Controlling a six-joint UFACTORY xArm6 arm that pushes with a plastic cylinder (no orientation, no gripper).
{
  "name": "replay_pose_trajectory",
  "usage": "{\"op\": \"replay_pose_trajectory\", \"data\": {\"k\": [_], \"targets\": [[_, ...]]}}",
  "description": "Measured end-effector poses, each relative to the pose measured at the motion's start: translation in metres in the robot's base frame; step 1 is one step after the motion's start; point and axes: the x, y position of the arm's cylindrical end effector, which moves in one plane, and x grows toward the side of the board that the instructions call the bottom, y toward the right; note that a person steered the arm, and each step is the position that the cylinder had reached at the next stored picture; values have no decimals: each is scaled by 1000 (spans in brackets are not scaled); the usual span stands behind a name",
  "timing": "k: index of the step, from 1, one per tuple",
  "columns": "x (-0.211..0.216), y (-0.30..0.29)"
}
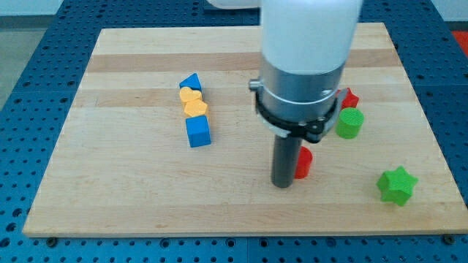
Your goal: Place the red circle bottom of the green circle
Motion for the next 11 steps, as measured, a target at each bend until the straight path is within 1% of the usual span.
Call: {"op": "replay_pose_trajectory", "data": {"k": [1,2,4,5,6,7,9,10,11], "targets": [[-10,23],[-21,25],[-26,8],[-38,-4],[-54,-4],[-52,9],[-46,60],[-46,72],[-46,72]]}}
